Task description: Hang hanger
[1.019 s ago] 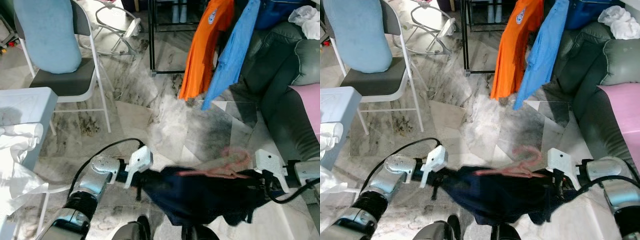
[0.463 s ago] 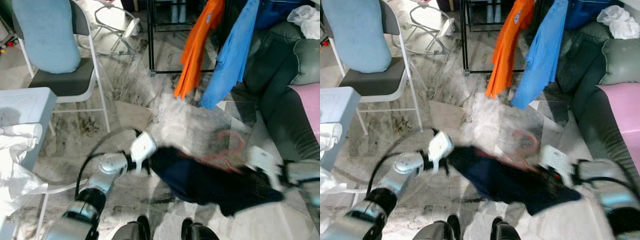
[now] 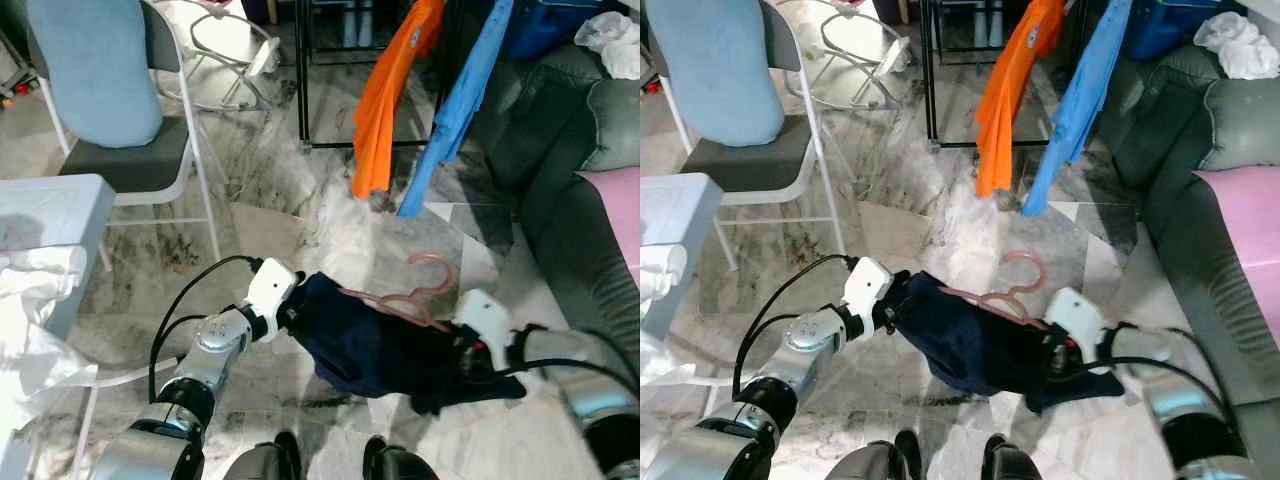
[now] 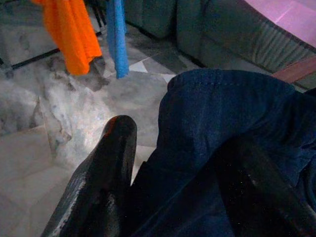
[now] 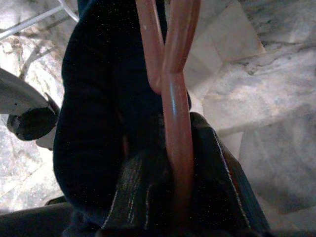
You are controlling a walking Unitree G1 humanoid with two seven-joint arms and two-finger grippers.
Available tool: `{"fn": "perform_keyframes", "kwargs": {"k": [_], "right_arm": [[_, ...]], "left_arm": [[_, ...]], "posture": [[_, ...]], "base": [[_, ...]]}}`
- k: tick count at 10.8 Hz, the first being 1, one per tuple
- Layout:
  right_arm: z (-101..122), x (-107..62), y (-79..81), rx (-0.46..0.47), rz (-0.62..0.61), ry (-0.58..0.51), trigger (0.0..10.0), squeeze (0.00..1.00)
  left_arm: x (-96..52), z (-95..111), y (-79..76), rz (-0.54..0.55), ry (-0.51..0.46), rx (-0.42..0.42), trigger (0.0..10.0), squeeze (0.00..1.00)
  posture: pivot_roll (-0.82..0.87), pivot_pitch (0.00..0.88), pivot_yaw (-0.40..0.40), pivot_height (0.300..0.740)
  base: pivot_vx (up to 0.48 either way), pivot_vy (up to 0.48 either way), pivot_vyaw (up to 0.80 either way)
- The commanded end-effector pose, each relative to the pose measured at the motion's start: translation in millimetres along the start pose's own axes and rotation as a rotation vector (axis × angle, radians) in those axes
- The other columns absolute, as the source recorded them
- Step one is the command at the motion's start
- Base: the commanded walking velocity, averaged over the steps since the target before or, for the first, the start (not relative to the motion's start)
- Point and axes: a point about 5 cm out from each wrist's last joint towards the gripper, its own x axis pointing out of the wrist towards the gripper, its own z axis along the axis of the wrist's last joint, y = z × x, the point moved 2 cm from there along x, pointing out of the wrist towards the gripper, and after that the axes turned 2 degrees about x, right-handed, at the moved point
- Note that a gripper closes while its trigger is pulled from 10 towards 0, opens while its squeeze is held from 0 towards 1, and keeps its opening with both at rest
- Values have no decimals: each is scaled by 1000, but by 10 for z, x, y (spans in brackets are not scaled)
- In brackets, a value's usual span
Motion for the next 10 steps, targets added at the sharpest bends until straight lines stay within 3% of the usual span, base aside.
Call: {"fn": "perform_keyframes", "kwargs": {"k": [1, 3, 5, 8, 10], "right_arm": [[-170, -59, -46, 73, -85, 49, 0, 0], [-167, -6, -3, 55, -80, 46, 0, 0], [-123, -4, -35, 47, -86, 37, 0, 0], [-107, 61, 22, 37, -83, 43, 0, 0], [-113, 141, -55, 100, -204, 59, 0, 0]], "left_arm": [[-123, -70, 202, 167, -17, -94, 10000, 1000], [-126, -90, 208, 171, -9, -112, 10000, 1000], [-155, -74, 366, 295, 49, -2, 10000, 1000], [-187, 2, 508, 411, 43, 63, 10000, 1000], [-182, 23, 525, 441, 45, 100, 10000, 1000]], "posture": [[-200, 198, 63, 740], [-199, 194, 63, 740], [-203, 191, 66, 740], [-209, 188, 71, 740], [-211, 184, 73, 740]], "base": [[0, 0, 0], [0, 0, 0], [0, 0, 0], [0, 0, 0], [0, 0, 0]]}}
